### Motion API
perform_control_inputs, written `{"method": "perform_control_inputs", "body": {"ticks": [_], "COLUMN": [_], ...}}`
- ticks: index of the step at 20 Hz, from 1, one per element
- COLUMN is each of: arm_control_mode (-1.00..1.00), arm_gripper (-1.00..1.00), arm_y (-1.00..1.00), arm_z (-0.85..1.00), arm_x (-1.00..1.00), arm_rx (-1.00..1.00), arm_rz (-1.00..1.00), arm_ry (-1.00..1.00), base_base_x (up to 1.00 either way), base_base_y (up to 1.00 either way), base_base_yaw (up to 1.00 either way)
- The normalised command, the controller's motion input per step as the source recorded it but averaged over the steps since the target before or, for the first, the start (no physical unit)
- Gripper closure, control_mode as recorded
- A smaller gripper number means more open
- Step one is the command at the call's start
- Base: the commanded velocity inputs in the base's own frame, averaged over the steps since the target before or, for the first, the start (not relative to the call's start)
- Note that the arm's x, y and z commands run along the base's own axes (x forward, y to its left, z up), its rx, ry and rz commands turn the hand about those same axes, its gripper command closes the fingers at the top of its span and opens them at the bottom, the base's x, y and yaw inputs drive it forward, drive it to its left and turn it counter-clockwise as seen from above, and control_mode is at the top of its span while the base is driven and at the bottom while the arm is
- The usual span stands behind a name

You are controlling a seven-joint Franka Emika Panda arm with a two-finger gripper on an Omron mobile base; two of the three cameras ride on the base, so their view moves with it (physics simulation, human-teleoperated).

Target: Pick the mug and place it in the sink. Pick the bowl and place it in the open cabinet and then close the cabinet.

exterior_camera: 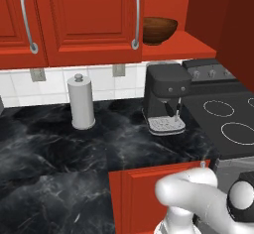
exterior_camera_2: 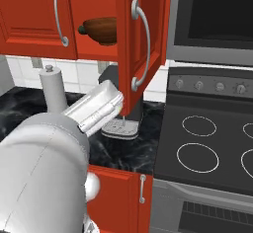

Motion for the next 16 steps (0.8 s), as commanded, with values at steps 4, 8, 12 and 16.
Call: {"method": "perform_control_inputs", "body": {"ticks": [4, 8, 12, 16], "arm_control_mode": [-1.0, -1.0, -1.0, -1.0], "arm_gripper": [-1.0, -1.0, -1.0, -1.0], "arm_y": [-0.45, -0.08, 0.0, 0.0], "arm_z": [-0.08, -0.3, -0.69, -0.55], "arm_x": [0.39, 0.36, 0.38, 0.48], "arm_rx": [0.14, 0.2, 0.28, 0.27], "arm_rz": [0.12, 0.12, 0.13, 0.13], "arm_ry": [0.0, -0.01, -0.09, -0.19], "base_base_x": [0.0, 0.0, 0.0, 0.0], "base_base_y": [0.0, 0.0, 0.0, 0.0], "base_base_yaw": [0.0, 0.0, 0.0, 0.0]}}
